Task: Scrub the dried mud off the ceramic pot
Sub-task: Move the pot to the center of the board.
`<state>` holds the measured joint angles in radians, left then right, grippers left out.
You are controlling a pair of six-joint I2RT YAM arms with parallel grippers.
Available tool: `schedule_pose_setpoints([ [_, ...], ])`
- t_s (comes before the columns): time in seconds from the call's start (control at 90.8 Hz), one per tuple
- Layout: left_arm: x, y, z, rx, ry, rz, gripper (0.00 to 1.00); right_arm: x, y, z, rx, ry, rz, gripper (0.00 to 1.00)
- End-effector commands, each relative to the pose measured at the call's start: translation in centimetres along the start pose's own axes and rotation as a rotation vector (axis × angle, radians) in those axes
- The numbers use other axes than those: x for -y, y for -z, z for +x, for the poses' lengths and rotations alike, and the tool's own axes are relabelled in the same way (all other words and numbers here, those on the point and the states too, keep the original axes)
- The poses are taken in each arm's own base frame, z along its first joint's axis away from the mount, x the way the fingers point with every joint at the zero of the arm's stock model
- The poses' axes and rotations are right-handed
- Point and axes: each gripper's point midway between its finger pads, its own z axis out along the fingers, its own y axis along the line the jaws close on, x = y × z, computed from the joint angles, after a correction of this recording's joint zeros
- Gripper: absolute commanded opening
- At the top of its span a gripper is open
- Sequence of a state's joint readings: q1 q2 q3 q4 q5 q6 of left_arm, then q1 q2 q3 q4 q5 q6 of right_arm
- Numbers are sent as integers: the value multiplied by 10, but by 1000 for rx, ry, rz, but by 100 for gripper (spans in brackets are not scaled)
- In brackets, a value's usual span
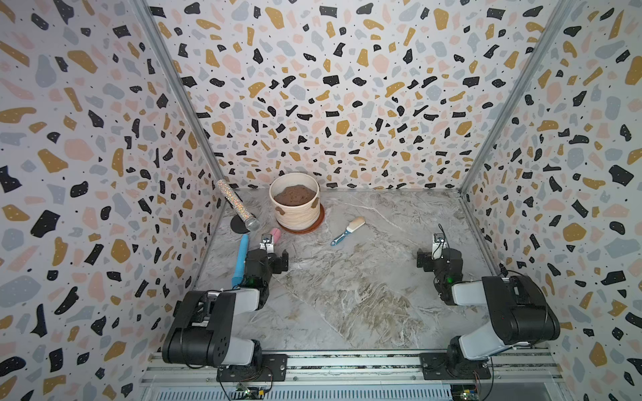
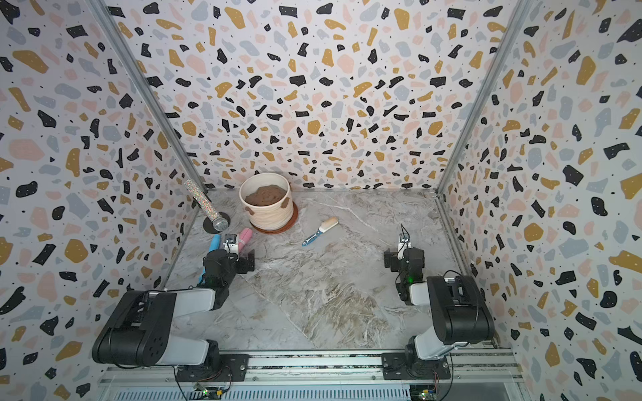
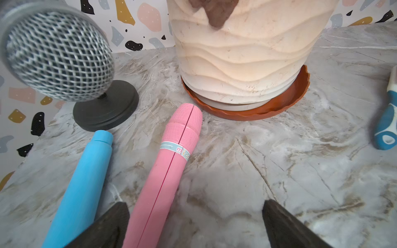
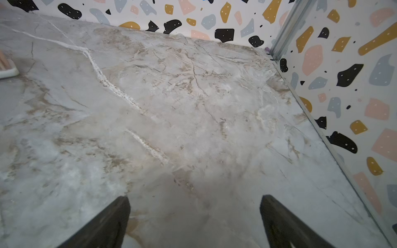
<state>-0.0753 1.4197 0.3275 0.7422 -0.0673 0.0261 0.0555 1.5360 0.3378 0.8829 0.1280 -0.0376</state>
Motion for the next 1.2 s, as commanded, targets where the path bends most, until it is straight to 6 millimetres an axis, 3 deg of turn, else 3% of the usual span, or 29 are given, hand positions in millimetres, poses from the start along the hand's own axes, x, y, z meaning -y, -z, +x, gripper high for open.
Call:
schedule_pose_setpoints([
  [0.0, 2, 1, -18, 61, -5, 8, 100, 4, 1, -15, 38, -11, 14, 100],
  [0.837, 2, 1, -18, 60, -7, 8, 100, 7, 3, -18, 53, -18, 31, 100],
  [0.958, 21, 6, -25, 88, -55, 117, 100, 38, 22, -41, 45, -84, 185, 100],
  [0.991, 30, 10, -27, 94, -83, 175, 100, 49, 34, -58, 54, -105, 226, 100],
  [1.101, 64, 30, -33, 9, -154, 400, 100, 86, 70, -87, 21, -402, 414, 100],
  [1.123, 69, 33, -35, -23, -165, 436, 100, 94, 82, -90, 11, -503, 465, 100],
  [1.189, 79, 45, -36, -151, -185, 527, 100, 111, 125, -70, -118, -699, 621, 100],
])
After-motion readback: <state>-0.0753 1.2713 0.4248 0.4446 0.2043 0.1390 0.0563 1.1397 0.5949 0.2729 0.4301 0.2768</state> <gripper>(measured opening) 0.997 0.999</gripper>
